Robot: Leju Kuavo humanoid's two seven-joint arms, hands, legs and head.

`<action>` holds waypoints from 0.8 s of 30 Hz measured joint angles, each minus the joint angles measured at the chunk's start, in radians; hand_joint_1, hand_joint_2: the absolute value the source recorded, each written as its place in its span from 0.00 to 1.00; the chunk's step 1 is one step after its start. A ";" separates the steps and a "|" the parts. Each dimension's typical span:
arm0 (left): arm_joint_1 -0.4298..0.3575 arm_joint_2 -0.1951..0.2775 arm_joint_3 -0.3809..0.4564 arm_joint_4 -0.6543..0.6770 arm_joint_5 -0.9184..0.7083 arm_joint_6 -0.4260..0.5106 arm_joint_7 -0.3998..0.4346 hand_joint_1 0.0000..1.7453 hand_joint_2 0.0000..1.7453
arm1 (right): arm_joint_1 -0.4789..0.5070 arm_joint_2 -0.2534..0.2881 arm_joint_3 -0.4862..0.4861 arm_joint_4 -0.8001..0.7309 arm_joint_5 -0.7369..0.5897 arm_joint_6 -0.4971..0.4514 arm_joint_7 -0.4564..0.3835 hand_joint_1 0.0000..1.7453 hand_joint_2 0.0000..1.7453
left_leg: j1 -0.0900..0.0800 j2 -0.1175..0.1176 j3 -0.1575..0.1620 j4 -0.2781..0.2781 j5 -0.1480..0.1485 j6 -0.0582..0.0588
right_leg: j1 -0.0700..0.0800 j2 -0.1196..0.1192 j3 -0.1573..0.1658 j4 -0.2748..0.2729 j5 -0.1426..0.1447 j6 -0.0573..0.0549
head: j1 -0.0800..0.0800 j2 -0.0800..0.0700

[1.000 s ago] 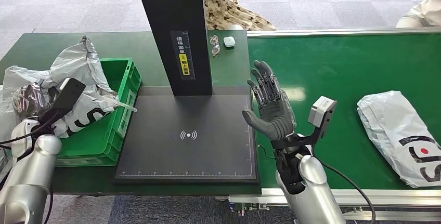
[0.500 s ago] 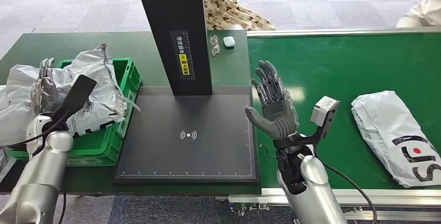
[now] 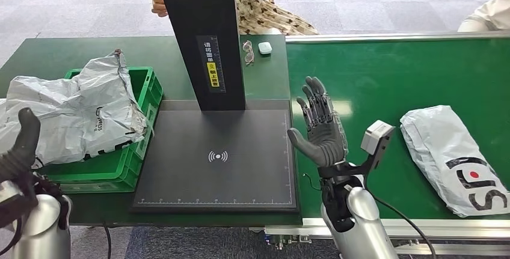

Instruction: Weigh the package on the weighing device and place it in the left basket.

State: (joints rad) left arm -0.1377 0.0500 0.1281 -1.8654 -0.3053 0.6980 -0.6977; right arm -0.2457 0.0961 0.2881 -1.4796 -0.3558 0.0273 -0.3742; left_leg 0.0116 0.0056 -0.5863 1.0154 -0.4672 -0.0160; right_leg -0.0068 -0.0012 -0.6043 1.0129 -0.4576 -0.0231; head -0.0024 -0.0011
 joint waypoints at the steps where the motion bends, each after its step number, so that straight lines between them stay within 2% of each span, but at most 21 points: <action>1: 0.026 -0.016 -0.010 -0.047 -0.012 -0.002 0.001 0.00 1.00 | 0.015 0.000 0.000 -0.009 0.007 -0.004 -0.008 0.00 1.00 | 0.000 0.000 0.000 0.000 0.000 0.000 | 0.000 0.000 0.000 0.000 0.000 0.000 | 0.000 0.000; 2: 0.049 -0.032 -0.024 -0.081 -0.030 -0.008 0.008 0.00 1.00 | 0.032 0.000 0.000 -0.018 0.014 -0.008 -0.014 0.00 1.00 | 0.000 0.000 0.001 0.000 -0.001 0.001 | 0.000 0.000 0.000 -0.001 -0.001 0.001 | 0.000 0.000; 4: 0.090 -0.056 -0.079 -0.106 -0.092 -0.060 0.089 0.00 1.00 | 0.080 0.000 -0.003 -0.037 0.038 -0.017 -0.022 0.00 1.00 | 0.000 -0.001 0.001 0.000 -0.002 0.002 | 0.000 -0.002 0.001 -0.002 -0.002 0.002 | 0.000 0.000; 7: 0.133 -0.084 -0.204 -0.064 -0.119 -0.260 0.323 0.00 1.00 | 0.180 0.000 -0.020 -0.056 0.083 -0.021 -0.028 0.00 1.00 | 0.000 -0.005 0.001 0.000 -0.003 0.003 | 0.000 -0.006 0.003 -0.002 -0.003 0.003 | 0.000 0.000; 9: 0.158 -0.107 -0.272 -0.008 -0.068 -0.383 0.409 0.00 1.00 | 0.244 0.001 -0.033 -0.060 0.111 -0.020 -0.018 0.00 1.00 | -0.001 -0.004 0.001 0.000 -0.003 0.003 | 0.000 -0.005 0.003 -0.002 -0.003 0.003 | 0.000 0.000; 12: 0.199 -0.144 -0.348 0.082 0.014 -0.459 0.425 0.00 1.00 | 0.325 0.001 -0.042 -0.061 0.168 -0.032 0.013 0.00 1.00 | -0.001 -0.003 0.001 0.000 -0.005 0.003 | 0.000 -0.003 0.003 -0.002 -0.003 0.003 | 0.000 0.000; 17: 0.240 -0.177 -0.431 0.161 0.032 -0.471 0.444 0.00 1.00 | 0.414 0.001 -0.045 -0.076 0.230 -0.074 0.052 0.00 1.00 | -0.001 -0.003 0.001 0.000 -0.006 0.004 | -0.001 -0.003 0.003 -0.002 -0.004 0.004 | 0.000 0.000; 24: 0.243 -0.196 -0.475 0.204 0.013 -0.492 0.455 0.00 1.00 | 0.469 0.003 -0.059 -0.149 0.288 -0.091 0.067 0.00 1.00 | -0.001 -0.002 0.001 0.000 -0.006 0.004 | -0.001 -0.003 0.003 -0.002 -0.005 0.004 | 0.000 0.000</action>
State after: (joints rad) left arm 0.1053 -0.1461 -0.3471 -1.6615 -0.2926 0.2061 -0.2430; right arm 0.2237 0.0995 0.2295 -1.6291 -0.0681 -0.0635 -0.3071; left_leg 0.0109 0.0032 -0.5852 1.0154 -0.4737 -0.0123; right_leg -0.0073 -0.0041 -0.6013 1.0105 -0.4625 -0.0193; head -0.0025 -0.0011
